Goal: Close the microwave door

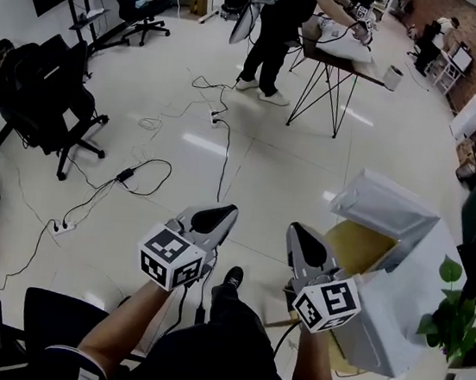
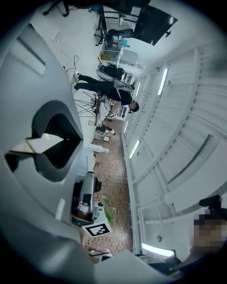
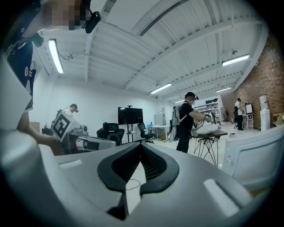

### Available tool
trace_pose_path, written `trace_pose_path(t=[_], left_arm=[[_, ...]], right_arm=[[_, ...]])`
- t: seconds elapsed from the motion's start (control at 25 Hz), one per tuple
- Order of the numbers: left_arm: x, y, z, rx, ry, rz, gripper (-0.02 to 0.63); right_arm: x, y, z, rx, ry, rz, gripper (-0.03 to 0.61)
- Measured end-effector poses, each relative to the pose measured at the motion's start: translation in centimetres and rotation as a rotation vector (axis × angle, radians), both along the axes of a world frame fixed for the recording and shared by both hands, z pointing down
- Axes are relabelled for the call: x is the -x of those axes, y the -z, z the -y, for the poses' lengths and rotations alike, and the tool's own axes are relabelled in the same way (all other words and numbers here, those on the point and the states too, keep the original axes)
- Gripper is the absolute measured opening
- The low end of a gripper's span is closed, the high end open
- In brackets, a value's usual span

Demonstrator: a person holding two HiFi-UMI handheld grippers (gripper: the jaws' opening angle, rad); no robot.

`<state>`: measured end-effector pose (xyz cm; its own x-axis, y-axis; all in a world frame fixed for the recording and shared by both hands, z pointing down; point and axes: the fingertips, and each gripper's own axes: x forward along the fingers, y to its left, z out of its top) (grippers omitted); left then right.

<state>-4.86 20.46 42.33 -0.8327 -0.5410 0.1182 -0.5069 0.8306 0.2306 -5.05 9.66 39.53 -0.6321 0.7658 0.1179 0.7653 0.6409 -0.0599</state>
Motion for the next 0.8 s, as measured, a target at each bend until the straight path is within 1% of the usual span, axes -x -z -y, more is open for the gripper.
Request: trace_pose_path(t=[0.12,0.28,0.48,0.68,0.8], left_arm=[[3.5,-0.3,-0.6,0.003,0.005,-0.007,0.012],[9.2,-0.1,-0.7,0.002,-0.007,-0.009,0.012],[15.7,-0.4,0.1,-0.003,-0.051,-0.017,0.012],[20.8,-0.2,1.6,0.006,-0.109,-0.013,0.012],[23.0,-0.2,3.0,-0.004,-0.153,-0.011,0.012]], right_arm=[[3.4,0.1,-1.1,0.018,0.008,0.003,0.001],[8.7,0.1,-1.9,0.022,0.007,-0.006,0.002],[15.2,0.2,-1.7,0.034,-0.034,-0.015,0.002],[18.9,0.7,-1.3,0.061,-0.069,-0.014,0.0],[20.5,0.4,-0.6,0.064,-0.096,-0.023,0.001]])
